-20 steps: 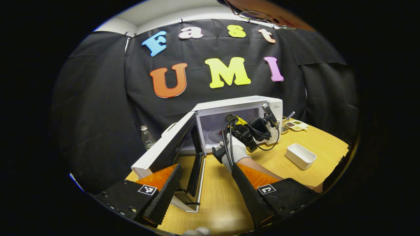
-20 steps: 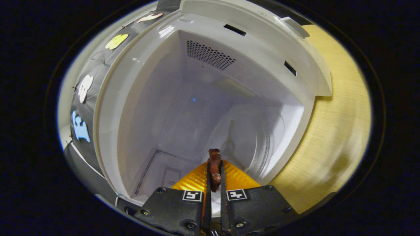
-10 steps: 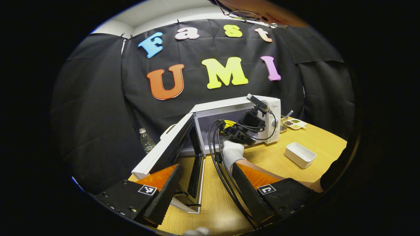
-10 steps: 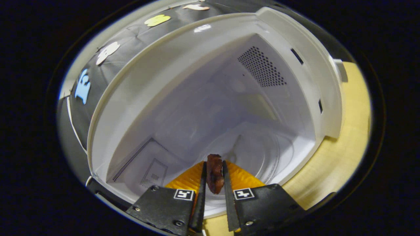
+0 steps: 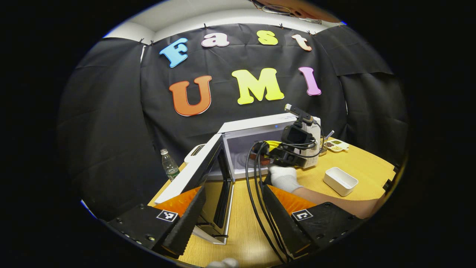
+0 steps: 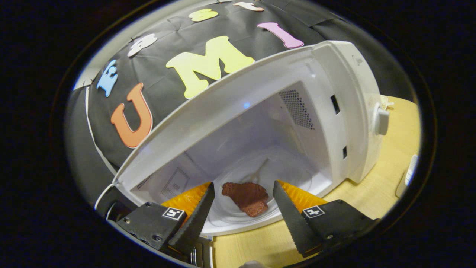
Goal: Open the microwave oven with the left hand, put the food in, and close the microwave oven.
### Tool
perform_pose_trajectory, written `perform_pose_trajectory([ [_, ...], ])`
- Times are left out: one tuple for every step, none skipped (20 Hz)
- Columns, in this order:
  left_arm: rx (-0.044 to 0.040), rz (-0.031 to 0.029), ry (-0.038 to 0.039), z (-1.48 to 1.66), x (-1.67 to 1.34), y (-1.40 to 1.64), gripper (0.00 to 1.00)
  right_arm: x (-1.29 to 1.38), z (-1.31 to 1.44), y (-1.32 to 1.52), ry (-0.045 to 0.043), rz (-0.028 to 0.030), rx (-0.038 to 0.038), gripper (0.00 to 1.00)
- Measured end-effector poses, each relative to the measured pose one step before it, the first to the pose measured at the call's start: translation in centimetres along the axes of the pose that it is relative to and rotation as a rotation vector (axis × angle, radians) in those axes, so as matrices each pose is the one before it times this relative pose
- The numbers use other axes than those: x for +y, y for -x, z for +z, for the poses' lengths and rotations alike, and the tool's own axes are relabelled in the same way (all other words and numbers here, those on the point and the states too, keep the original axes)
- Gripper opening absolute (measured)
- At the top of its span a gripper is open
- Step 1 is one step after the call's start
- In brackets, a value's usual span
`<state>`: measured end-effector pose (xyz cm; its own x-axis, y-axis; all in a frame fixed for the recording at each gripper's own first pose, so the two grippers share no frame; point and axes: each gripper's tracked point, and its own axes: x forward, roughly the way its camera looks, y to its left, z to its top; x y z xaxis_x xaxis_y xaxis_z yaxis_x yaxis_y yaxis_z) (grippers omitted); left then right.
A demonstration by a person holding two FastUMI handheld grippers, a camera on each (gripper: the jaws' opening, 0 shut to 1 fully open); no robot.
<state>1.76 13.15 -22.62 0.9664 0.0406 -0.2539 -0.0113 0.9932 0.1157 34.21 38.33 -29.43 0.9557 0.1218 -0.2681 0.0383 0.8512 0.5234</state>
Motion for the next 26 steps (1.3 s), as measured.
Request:
perform_pose_trajectory([
  [-0.00172,-0.0026,0.01173,0.399,0.042,0.174,0.95,-0.201,0.716,1.836,0.03149,0.01156,0.00596,0.91],
  [-0.00311,0.00348,0.01317,0.56,0.343,0.287,0.95,-0.605,0.887,2.141,0.04344,0.00364,0.01664,0.91],
  [-0.00453,0.00004,0.01763,0.671,0.245,0.252,0.95,-0.676,0.948,1.785,0.03328,0.0073,0.01092,0.9],
  [-0.01521,0.00265,0.00994,0.953,0.379,0.322,0.95,-0.768,0.896,1.999,0.02155,0.01748,0.02956,1.0],
  [-0.01488,0.00829,0.00147,1.037,0.543,0.413,0.95,-0.658,0.733,1.957,0.00562,0.01227,0.03754,0.91],
  [-0.01282,0.01081,0.00276,0.686,0.669,0.375,0.95,-0.498,1.118,1.864,0.02374,0.01926,0.02118,0.91],
  [-0.01615,0.0112,0.00103,0.84,0.648,0.092,0.95,-0.757,1.146,1.917,0.06106,0.00275,0.00625,0.91],
  [-0.01047,0.01377,0.00035,0.549,0.797,0.062,0.95,-0.81,1.395,2.045,0.07334,-0.00413,-0.00344,0.9],
  [-0.00929,0.01546,-0.00523,0.546,0.788,0.048,0.95,-0.573,1.311,2.108,0.06171,0.00212,-0.02119,0.9],
  [-0.01201,0.01181,-0.00651,0.596,0.828,0.111,0.95,-0.71,1.225,2.007,0.03491,0.00269,-0.01299,0.91],
  [-0.0089,0.01464,-0.00548,0.458,0.886,-0.001,0.95,-0.95,1.246,2.094,0.02313,-0.00377,-0.02079,0.91],
  [-0.00815,0.0179,-0.00001,0.359,1.128,-0.055,0.95,-0.65,0.919,1.863,0.04006,-0.00094,-0.00614,0.91],
  [-0.0077,0.01705,0.00817,0.155,1.14,-0.022,0.95,-0.468,0.436,1.592,0.03777,0.00608,0.00048,0.9],
  [-0.00589,0.01913,0.0052,0.128,1.114,-0.18,0.95,-0.616,0.501,1.623,0.02258,-0.00063,-0.00458,0.91],
  [0.00061,0.02797,0.00493,-0.165,1.372,-0.189,0.95,-0.723,0.446,1.511,0.01157,-0.00228,-0.00969,0.92],
  [0.0076,0.02267,0.00704,-0.51,1.409,-0.275,0.95,-0.713,0.116,1.522,0.00678,-0.01049,0.00082,0.91],
  [0.00459,0.02122,0.01234,-0.583,1.111,-0.18,0.95,-0.5,-0.205,1.289,0.00119,-0.0083,0.00188,0.91],
  [0.00667,0.01771,0.01099,-0.5,1.055,-0.18,0.95,-0.401,-0.355,1.151,-0.00414,-0.0055,0.00697,1.0],
  [0.01393,0.0072,0.00807,-0.722,0.599,-0.328,0.95,-0.52,-0.357,0.984,-0.00589,-0.00944,0.00471,0.91],
  [0.00956,0.00794,-0.0017,-0.836,0.583,-0.187,1.0,-0.376,-0.238,0.826,-0.00676,-0.00716,0.00186,0.91],
  [0.02081,-0.02192,0.00565,-0.717,0.035,-0.06,0.76,-0.227,-0.363,0.637,-0.00328,-0.00244,0.00795,0.91],
  [0.00429,-0.00886,0.00019,-0.549,-0.065,-0.185,0.65,-0.238,-0.428,0.445,-0.00161,-0.00187,0.01423,0.91],
  [-0.02598,0.01912,-0.00208,-0.033,0.554,-0.071,0.36,-0.056,-0.304,0.207,-0.0069,0.00435,0.01848,0.92],
  [-0.00355,0.0298,0.00017,-0.383,0.915,-0.347,0.07,-0.123,-0.46,0.318,-0.00896,0.005,0.01067,0.92],
  [0.03296,-0.01552,0.01392,-1.18,-0.047,-0.288,0.0,-0.221,0.191,0.318,-0.00685,-0.00361,-0.002,0.92],
  [0.01029,-0.01062,0.00522,-1.088,-0.451,-0.114,0.0,-0.134,0.311,0.217,-0.00319,-0.00564,-0.00392,0.92],
])
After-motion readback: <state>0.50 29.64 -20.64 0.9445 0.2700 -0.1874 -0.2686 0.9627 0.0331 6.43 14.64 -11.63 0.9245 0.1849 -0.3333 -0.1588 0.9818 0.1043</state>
